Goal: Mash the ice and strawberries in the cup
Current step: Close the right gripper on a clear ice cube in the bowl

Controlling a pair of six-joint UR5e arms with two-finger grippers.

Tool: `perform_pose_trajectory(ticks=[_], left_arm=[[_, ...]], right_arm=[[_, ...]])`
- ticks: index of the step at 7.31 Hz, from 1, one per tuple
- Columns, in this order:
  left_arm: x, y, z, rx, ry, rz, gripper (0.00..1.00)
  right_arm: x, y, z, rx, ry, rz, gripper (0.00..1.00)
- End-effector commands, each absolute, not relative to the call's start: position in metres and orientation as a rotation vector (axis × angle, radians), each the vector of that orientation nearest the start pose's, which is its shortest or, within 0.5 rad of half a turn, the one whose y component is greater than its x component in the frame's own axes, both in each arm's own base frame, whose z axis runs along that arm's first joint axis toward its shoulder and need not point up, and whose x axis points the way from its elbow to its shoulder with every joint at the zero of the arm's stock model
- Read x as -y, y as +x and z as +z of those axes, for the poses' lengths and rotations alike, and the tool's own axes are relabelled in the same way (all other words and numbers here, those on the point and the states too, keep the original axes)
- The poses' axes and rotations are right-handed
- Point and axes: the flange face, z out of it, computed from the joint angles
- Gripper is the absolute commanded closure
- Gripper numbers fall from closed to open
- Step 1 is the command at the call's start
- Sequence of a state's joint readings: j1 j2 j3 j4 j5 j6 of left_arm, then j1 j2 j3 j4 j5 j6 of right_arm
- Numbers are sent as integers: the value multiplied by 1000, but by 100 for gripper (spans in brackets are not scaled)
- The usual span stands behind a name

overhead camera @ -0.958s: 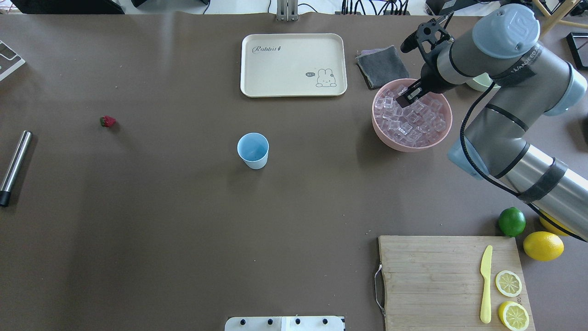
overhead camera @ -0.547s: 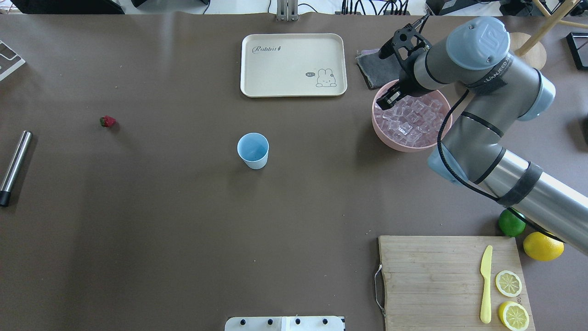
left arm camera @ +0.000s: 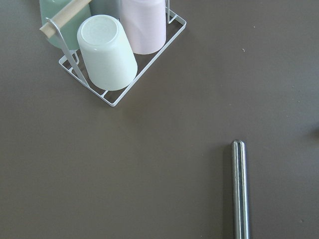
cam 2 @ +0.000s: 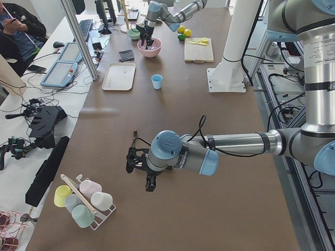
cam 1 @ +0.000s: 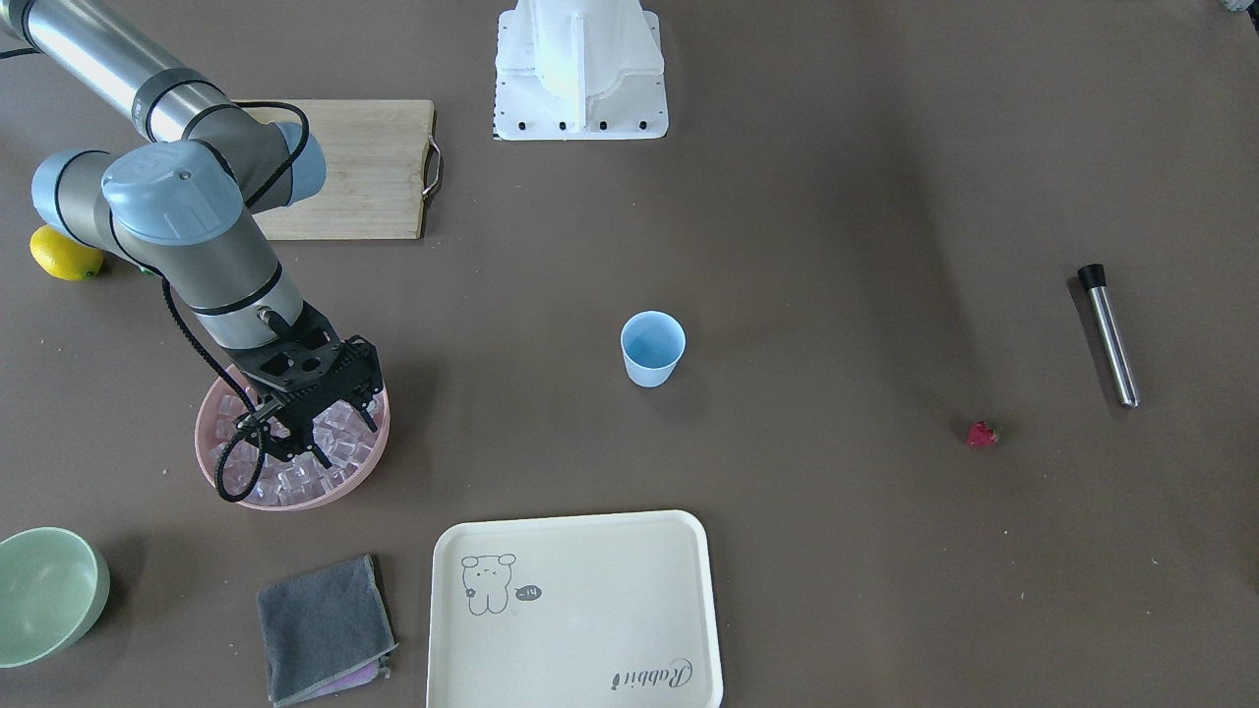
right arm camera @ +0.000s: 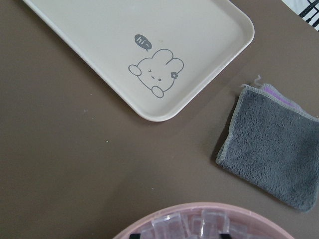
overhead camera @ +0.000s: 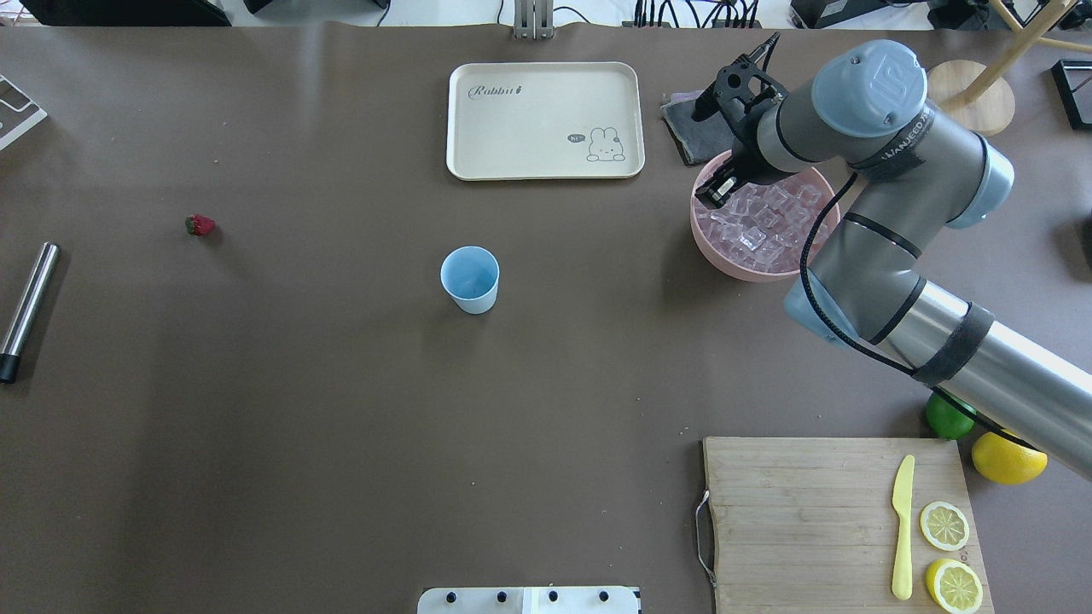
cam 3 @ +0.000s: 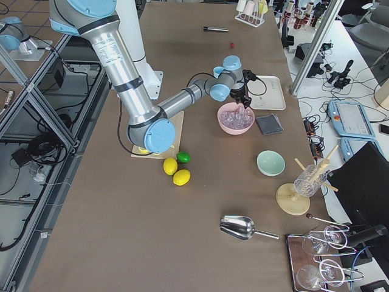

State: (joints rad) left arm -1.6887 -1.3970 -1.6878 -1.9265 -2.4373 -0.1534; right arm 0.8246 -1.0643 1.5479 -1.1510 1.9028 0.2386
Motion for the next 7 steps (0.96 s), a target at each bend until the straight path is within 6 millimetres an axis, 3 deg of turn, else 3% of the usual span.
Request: perform_pose_trajectory(ticks=[1, 5, 7], left_arm=[[420, -108, 634, -865, 266, -122, 1], [420, -107, 633, -880, 265, -120, 1], [420, -107, 633, -879, 272, -118, 1]], right_arm=[[575, -395, 337, 699, 639, -623, 41], [578, -396, 346, 691, 637, -634, 51], [578, -397, 348, 689, 630, -634, 65]])
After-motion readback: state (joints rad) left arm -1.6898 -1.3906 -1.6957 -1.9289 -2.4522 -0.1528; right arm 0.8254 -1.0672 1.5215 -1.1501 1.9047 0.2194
